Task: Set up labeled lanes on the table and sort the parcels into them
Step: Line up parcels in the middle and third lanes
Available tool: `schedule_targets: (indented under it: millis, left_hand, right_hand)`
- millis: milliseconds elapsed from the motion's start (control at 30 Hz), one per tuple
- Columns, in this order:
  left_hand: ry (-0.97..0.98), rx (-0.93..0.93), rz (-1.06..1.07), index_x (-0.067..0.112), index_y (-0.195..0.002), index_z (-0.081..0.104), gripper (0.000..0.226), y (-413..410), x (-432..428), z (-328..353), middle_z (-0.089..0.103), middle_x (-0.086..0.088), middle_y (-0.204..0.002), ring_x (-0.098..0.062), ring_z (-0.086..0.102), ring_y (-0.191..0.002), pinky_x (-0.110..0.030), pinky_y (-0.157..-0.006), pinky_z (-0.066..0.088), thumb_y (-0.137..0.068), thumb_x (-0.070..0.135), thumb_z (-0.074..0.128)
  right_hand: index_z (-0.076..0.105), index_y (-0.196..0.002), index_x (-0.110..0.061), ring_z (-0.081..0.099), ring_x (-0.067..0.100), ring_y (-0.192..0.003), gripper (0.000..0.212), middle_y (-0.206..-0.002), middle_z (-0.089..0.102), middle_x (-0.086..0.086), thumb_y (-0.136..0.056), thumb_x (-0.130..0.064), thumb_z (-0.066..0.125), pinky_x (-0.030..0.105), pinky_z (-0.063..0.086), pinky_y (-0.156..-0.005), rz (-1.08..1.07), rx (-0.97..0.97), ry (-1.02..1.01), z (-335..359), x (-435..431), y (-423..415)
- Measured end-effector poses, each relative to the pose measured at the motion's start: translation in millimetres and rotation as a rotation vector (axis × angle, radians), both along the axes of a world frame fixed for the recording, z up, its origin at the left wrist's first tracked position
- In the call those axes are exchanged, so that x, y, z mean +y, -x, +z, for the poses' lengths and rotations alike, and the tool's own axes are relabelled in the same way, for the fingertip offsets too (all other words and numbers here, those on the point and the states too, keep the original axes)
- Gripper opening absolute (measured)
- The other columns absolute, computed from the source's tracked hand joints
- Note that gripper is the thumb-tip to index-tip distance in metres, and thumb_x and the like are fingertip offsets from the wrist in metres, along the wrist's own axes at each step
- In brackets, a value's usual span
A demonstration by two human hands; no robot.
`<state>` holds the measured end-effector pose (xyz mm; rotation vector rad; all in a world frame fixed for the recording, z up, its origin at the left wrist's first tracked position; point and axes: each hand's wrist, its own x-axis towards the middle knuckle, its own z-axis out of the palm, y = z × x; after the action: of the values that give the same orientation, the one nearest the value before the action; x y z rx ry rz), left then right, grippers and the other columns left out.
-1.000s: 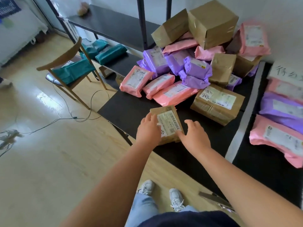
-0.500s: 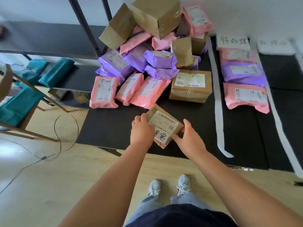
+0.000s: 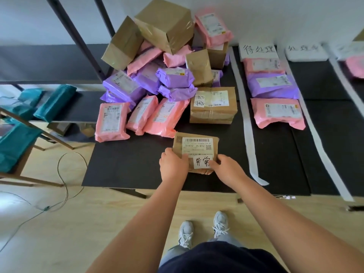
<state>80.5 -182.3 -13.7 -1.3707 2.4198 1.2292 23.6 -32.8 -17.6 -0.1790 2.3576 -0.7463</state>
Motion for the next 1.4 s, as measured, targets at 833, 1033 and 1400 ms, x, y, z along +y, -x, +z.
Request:
schedule_targets:
  millis: [833, 1033, 1400]
  left_hand:
    - [-0.337, 0.792, 0.036, 0.032, -0.109, 0.07, 0.026, 16.8, -10.7, 197.1, 0.075, 0.014, -0.089, 0.006, 0.068, -0.078, -0.01, -0.063, 0.048, -0.083, 0.029, 0.076]
    - [-0.344, 0.849, -0.006, 0.03, -0.111, 0.068, 0.03, 18.3, -10.1, 208.1, 0.074, 0.014, -0.098, -0.002, 0.07, -0.092, -0.018, -0.074, 0.053, -0.083, 0.026, 0.077]
    - [-0.315, 0.876, 0.013, 0.023, -0.107, 0.066, 0.022, 14.6, 11.9, 208.9, 0.071, 0.013, -0.092, 0.01, 0.064, -0.073, -0.004, -0.054, 0.044, -0.087, 0.027, 0.073]
  right_hand:
    - [0.054, -0.128, -0.03, 0.062, -0.013, -0.1, 0.04, -0.112, 0.069, -0.021, -0.09, -0.028, 0.067, 0.008, 0.051, -0.071, -0.295, 0.305, 0.858, 186.4, 30.6, 19.1]
    - [0.05, -0.131, -0.031, 0.062, -0.005, -0.11, 0.051, -0.118, 0.067, -0.02, -0.086, -0.029, 0.072, 0.025, 0.054, -0.091, -0.271, 0.359, 0.853, 192.9, 30.7, 15.8]
    - [0.042, -0.125, -0.039, 0.054, 0.002, -0.114, 0.078, -0.123, 0.057, -0.017, -0.057, -0.069, 0.066, 0.015, 0.045, -0.081, -0.299, 0.607, 0.661, 194.6, 24.5, 8.3]
